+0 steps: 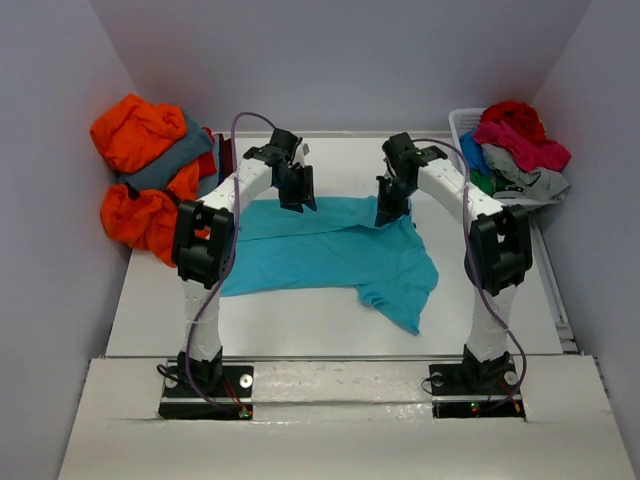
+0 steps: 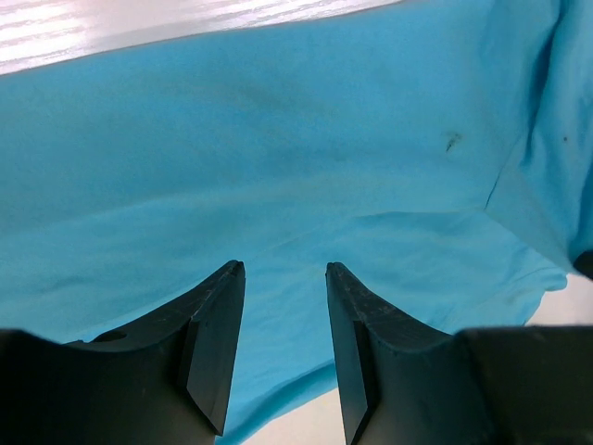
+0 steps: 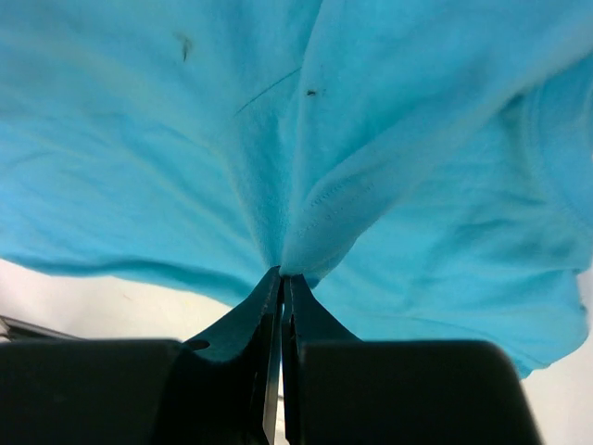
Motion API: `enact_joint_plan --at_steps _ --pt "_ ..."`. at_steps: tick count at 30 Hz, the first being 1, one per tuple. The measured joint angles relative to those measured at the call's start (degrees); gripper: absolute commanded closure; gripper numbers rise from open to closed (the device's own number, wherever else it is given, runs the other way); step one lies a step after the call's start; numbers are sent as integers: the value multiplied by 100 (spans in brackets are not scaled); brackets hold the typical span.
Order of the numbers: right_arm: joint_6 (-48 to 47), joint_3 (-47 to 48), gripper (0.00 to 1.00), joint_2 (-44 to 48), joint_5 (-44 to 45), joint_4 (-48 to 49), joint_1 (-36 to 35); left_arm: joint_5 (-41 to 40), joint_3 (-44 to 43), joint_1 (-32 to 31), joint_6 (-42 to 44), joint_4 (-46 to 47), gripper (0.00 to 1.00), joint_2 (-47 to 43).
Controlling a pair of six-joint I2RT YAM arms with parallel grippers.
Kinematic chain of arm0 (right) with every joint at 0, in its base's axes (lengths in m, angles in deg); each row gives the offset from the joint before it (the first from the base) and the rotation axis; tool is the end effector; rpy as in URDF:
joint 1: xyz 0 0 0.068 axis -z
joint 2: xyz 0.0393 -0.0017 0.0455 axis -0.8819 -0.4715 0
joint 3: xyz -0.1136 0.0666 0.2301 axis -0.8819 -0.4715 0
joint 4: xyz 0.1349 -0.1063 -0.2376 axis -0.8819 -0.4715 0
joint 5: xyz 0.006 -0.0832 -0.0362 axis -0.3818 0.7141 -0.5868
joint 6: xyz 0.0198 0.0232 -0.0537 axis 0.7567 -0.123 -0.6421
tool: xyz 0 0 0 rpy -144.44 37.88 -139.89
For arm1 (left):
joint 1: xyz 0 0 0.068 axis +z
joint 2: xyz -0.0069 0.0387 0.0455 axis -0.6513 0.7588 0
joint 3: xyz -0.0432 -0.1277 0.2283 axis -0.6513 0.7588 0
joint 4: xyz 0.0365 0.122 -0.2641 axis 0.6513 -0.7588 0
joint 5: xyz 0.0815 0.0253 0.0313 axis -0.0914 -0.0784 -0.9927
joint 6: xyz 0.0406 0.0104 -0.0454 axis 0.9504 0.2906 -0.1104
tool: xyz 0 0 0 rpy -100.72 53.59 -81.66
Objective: Fold and stack the t-shirts
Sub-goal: Fold the flattened T-shirt at the center of the board.
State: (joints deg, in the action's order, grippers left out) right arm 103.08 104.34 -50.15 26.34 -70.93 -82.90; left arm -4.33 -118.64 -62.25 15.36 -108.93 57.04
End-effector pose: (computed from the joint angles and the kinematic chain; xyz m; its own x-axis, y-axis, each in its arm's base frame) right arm 0.4156 0.1695 0.2226 -0.9727 0.0906 -0.2137 0.0205 0.9506 0.3099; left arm 0.4599 -0.1986 0.2078 -0.8792 0.0376 -0.4749 0.2703 0.8603 -0.4322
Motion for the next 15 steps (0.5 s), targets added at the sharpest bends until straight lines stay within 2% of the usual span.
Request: enact_joint_plan --at_steps 6,8,10,12,13,14,15 --pt "-9 -50 92 -66 -96 -208 -490 -13 219 0 24 -33 49 2" --pt "-9 -26 88 -188 -153 -267 -627 -13 229 0 37 -48 49 2" --pt "-13 11 80 -393 -179 -328 -765 -11 229 0 42 -48 49 2" --pt "-50 66 59 -693 -151 -385 -844 -11 229 0 44 -50 49 2" --pt "-24 68 58 -772 -125 -396 -883 -11 229 0 44 -52 49 2" --pt "-20 68 50 -835 -94 -415 -903 -11 229 0 46 -59 49 2" --pt "-35 68 46 -918 -37 -455 -918 -9 229 0 46 -66 49 2"
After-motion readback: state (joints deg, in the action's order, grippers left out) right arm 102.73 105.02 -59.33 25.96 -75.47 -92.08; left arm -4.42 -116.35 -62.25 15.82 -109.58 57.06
